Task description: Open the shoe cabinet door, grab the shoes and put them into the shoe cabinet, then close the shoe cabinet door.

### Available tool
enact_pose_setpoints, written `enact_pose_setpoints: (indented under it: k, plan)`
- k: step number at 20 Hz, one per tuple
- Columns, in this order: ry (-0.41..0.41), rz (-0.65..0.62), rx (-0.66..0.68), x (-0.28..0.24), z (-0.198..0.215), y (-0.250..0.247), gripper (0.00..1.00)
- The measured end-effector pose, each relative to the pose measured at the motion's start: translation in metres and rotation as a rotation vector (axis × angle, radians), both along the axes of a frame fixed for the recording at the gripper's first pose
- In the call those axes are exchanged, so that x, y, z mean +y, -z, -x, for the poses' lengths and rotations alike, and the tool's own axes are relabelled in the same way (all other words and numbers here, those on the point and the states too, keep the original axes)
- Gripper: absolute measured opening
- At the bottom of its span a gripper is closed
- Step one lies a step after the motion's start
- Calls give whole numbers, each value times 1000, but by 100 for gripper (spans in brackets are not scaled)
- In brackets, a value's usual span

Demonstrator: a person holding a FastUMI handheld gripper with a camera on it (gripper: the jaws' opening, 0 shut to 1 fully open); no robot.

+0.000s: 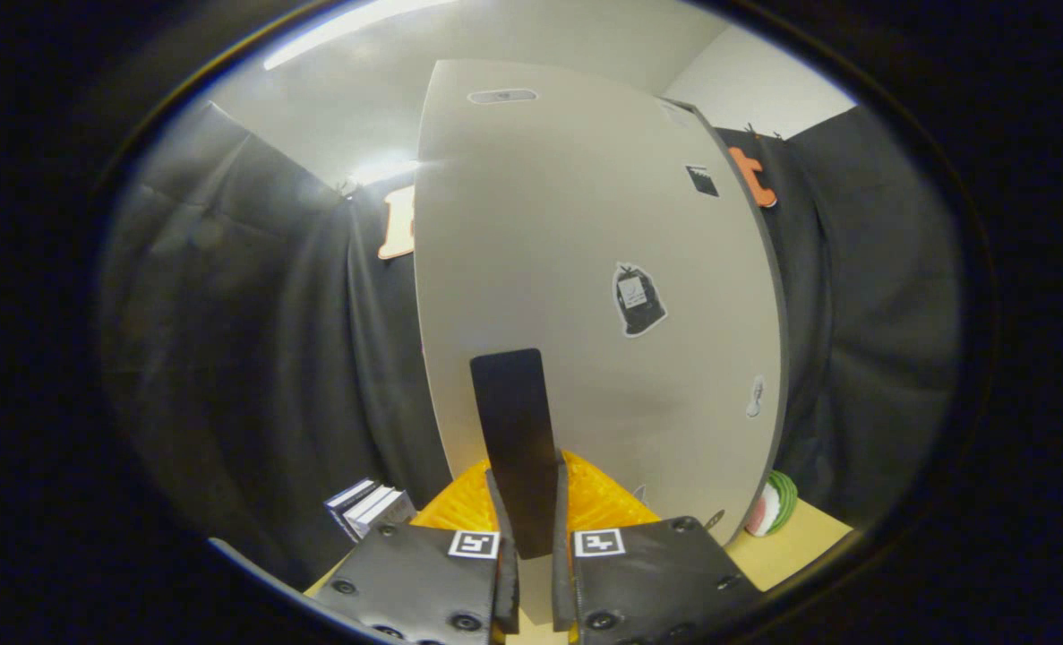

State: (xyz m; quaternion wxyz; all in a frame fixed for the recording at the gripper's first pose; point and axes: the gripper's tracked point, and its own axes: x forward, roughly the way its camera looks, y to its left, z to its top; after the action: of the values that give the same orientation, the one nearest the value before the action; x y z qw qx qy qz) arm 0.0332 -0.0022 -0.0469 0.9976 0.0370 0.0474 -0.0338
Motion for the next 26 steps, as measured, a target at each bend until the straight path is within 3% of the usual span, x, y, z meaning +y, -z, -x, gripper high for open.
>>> enact_pose_setpoints:
  k: [15,26]
  plan:
    - [-96,19,22,-24,36,-6,15]
    - [-29,18,20,-62,58,-11,12]
